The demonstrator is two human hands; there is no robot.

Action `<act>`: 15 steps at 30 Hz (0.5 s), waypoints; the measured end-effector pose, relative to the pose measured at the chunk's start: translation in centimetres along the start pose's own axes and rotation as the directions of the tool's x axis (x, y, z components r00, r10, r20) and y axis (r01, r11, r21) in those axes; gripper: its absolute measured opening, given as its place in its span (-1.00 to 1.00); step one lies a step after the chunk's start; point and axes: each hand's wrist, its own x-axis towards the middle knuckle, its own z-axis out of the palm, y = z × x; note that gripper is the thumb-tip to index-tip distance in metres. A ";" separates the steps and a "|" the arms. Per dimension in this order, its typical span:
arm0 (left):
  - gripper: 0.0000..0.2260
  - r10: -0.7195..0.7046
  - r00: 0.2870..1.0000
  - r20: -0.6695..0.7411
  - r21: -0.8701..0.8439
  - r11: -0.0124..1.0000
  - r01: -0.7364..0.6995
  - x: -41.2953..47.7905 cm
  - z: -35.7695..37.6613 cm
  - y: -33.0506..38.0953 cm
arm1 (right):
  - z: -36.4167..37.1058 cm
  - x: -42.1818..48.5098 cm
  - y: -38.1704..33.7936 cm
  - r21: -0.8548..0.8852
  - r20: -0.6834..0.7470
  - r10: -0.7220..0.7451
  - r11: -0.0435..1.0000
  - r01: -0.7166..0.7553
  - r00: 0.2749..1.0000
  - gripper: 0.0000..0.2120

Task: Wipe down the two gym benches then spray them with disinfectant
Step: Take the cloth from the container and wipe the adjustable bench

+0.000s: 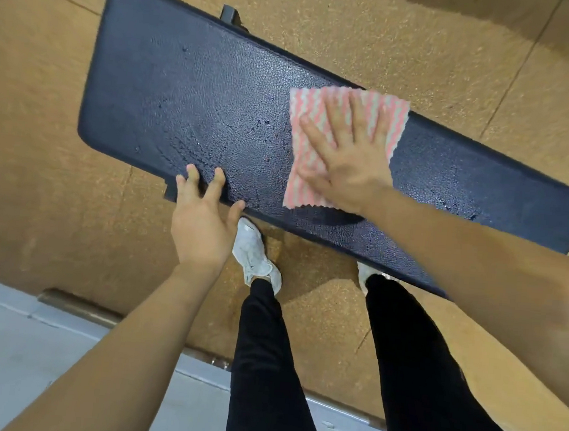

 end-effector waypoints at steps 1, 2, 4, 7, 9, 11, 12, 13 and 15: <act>-0.43 0.001 1.000 -0.003 -0.004 1.000 -0.001 0.0 0.0 0.0 | -0.4 1.1 0.3 -0.004 -0.003 0.039 0.999 -0.039 0.999 -0.25; -0.43 0.005 1.000 -0.007 -0.005 1.000 -0.005 0.0 0.1 -0.1 | -0.7 2.0 0.4 -0.012 -0.009 0.074 0.997 -0.074 0.997 -0.25; -0.44 0.020 1.000 -0.018 0.008 1.000 -0.020 -0.1 0.2 -0.2 | -1.1 3.2 -0.2 -0.030 -0.020 0.133 0.991 -0.133 0.991 -0.25; -0.46 0.038 0.999 -0.035 0.020 0.999 -0.037 -0.2 0.4 -0.5 | -0.8 3.2 -1.9 -0.022 -0.011 0.099 0.995 -0.099 0.995 -0.23; -0.46 0.037 0.998 -0.046 0.006 0.999 -0.037 -0.2 0.5 -0.6 | -0.2 2.3 -3.5 -0.017 0.001 -0.024 1.000 0.024 1.000 -0.21; -0.46 0.032 0.998 -0.048 -0.016 0.999 -0.033 -0.2 0.5 -0.7 | 0.4 0.9 -5.5 -0.036 0.001 -0.128 0.991 0.128 0.992 -0.25; -0.46 0.027 0.998 -0.049 -0.035 0.999 -0.028 -0.2 0.5 -0.7 | 0.7 0.3 -6.4 -0.031 0.009 -0.166 0.986 0.166 0.986 -0.26; -0.46 0.016 0.998 -0.054 -0.062 0.998 -0.019 -0.2 0.5 -0.7 | 1.0 -0.2 -7.1 -0.018 0.023 -0.201 0.979 0.202 0.979 -0.27; -0.50 -0.009 0.998 -0.070 -0.138 0.990 0.000 -0.2 0.3 -0.9 | 1.6 -1.0 -8.1 0.005 0.045 -0.274 0.962 0.274 0.961 -0.29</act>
